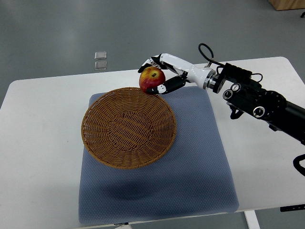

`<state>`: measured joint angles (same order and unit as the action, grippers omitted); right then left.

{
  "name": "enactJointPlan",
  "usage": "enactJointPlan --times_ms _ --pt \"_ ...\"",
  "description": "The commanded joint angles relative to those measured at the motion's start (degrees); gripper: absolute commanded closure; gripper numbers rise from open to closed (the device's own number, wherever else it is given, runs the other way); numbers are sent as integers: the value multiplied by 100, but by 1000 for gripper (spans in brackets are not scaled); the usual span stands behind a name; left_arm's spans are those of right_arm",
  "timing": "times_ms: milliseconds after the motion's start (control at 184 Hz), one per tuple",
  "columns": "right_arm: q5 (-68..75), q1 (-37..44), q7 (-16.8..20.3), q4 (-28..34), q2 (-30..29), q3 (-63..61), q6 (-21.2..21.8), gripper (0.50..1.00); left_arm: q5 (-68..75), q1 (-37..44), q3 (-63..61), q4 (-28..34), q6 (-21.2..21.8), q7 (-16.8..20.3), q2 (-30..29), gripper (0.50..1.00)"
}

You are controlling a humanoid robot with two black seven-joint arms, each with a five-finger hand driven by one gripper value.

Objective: Place red apple in basket with right hand
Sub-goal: 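Carry the apple over the wicker basket and lower it inside, then open the right hand, release the apple, and withdraw upward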

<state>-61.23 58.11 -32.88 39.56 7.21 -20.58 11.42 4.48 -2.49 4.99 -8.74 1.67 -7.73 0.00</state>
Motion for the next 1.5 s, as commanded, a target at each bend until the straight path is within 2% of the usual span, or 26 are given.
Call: enactJointPlan --times_ms 0,49,54,82,234,288,294,299,343,392,441,446,479,609,713,789,996,1039,1094,1099,1110,1164,1213,1219,1360,1496 --pt "-292 156 10 -10 -422 405 36 963 0 -6 -7 4 0 0 0 500" --pt "-293 157 10 -10 -423 406 36 963 0 -6 -7 4 0 0 0 500" --pt "-406 165 10 -45 -623 588 27 959 0 -15 2 4 0 0 0 500" --pt "-451 165 19 -62 -721 678 18 951 0 -15 -7 4 0 0 0 500" --pt "-495 165 54 -326 -721 994 18 897 0 -15 -16 -4 0 0 0 500" --pt "-495 165 54 -326 -721 995 18 897 0 -15 -16 -4 0 0 0 500" --pt "-495 165 71 -413 -721 1090 18 857 0 -23 -16 -4 0 0 0 500" --pt "-495 165 71 -423 -721 1117 18 852 0 -23 -16 -4 0 0 0 500" --pt "-495 165 71 -440 -721 1188 18 838 0 -23 -16 -4 0 0 0 500" --pt "-495 165 107 -449 -721 1320 10 783 0 -32 -16 -4 0 0 0 500" --pt "-495 165 107 -449 -721 1320 10 783 0 -32 -16 -4 0 0 0 500" --pt "-495 165 168 -467 -721 1476 10 730 0 -58 -16 -4 0 0 0 500" --pt "-495 165 177 -484 -721 1548 1 705 9 -59 -16 -4 0 0 0 500" --pt "-469 148 177 -484 -721 1566 1 638 0 -59 -16 -4 0 0 0 500" --pt "-381 165 168 -458 -721 1513 10 605 0 -67 -16 -4 0 0 0 500" --pt "-363 192 159 -414 -721 1469 1 589 0 -67 -16 -4 0 0 0 500" --pt "-231 324 159 -221 -721 863 89 589 0 -59 -16 4 0 0 0 500" --pt "-214 324 168 -203 -721 354 282 591 0 -67 -16 4 0 0 0 500" --pt "-214 324 168 -203 -721 353 282 591 0 -67 -16 4 0 0 0 500" --pt "-135 271 177 -203 -591 40 517 591 0 -67 -16 4 0 0 0 500" --pt "-100 271 177 -203 -546 -33 572 593 9 -67 -16 4 0 0 0 500" --pt "181 227 194 -212 -405 -376 774 593 0 -76 -16 4 0 0 0 500" --pt "182 227 195 -212 -405 -376 774 593 0 -76 -16 4 0 0 0 500" --pt "573 114 316 -273 -266 -620 835 593 0 -85 -16 4 0 0 0 500" --pt "1947 -344 774 -607 105 -895 581 593 9 -85 -16 -4 0 0 0 500" --pt "3196 -670 959 -766 237 -877 194 595 9 -85 -16 -4 0 0 0 500"
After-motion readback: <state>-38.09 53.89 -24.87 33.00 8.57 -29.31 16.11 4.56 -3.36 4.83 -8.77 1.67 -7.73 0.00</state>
